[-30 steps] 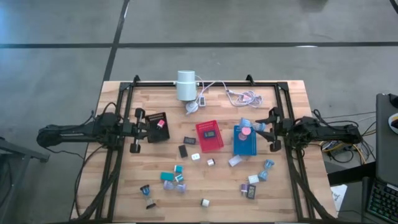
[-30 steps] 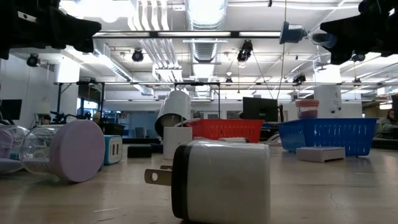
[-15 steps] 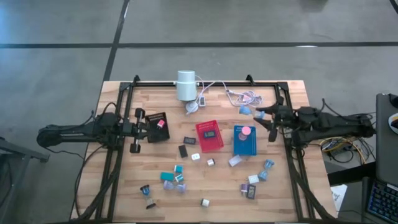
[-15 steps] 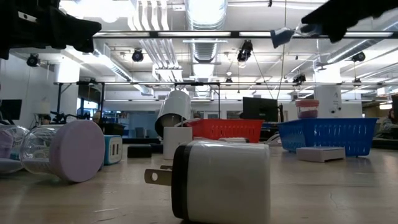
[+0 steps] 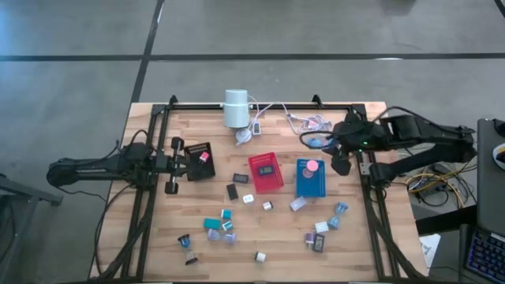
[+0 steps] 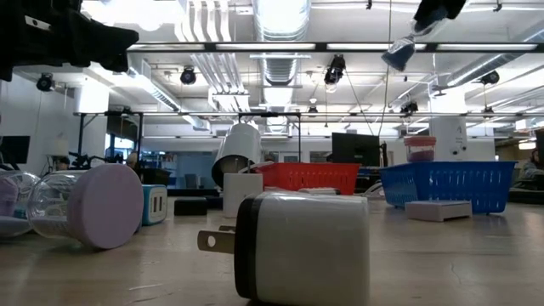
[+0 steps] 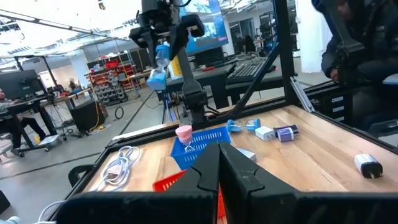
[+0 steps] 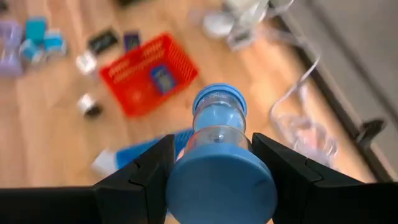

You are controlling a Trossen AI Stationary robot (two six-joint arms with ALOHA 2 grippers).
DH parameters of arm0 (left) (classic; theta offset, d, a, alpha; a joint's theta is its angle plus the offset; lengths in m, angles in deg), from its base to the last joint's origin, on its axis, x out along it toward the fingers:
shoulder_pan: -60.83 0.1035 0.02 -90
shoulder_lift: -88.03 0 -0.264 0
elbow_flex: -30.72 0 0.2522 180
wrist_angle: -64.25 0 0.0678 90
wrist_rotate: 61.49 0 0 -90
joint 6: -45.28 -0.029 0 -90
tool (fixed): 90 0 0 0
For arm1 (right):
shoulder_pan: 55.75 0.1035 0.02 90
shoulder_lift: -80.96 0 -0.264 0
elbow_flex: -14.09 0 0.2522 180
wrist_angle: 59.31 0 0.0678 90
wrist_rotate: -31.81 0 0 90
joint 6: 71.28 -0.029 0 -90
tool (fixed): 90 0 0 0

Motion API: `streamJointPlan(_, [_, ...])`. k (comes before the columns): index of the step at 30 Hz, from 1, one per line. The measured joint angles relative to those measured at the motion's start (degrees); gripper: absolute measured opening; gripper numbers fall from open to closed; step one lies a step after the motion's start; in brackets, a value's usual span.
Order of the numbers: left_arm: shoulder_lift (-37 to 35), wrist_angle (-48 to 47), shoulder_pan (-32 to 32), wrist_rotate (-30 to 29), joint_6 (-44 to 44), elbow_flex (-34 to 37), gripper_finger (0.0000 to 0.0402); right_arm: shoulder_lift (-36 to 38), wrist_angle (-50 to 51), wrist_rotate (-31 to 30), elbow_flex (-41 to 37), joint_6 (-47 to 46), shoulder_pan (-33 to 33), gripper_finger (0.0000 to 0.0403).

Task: Pick & Place Office items
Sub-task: Put the top blue hourglass into the blue bin

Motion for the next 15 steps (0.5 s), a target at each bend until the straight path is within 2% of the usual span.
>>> streamJointPlan(3, [0.00, 0.00, 0.01, 0.00, 0.00, 0.00, 0.0009, -5.64, 5.36, 4.54, 5.97, -1.13, -0.06, 0.0188])
streamJointPlan(7, [0.00, 0.00, 0.02, 0.00, 0.02, 0.00, 0.0009, -12.48, 7.82, 6.36, 10.98, 0.13, -0.06, 0.0188])
streamJointPlan(10, [0.00, 0.00, 0.01, -0.01, 0.06, 0.00, 0.0009, -16.84, 7.88, 6.82, 12.71, 0.91, -0.14, 0.0188])
streamJointPlan(15, [0.02, -0.02, 0.00, -0.02, 0.24, 0.00, 0.0009, -22.97, 7.79, 12.62, 13.64, 2.38, -0.43, 0.0188])
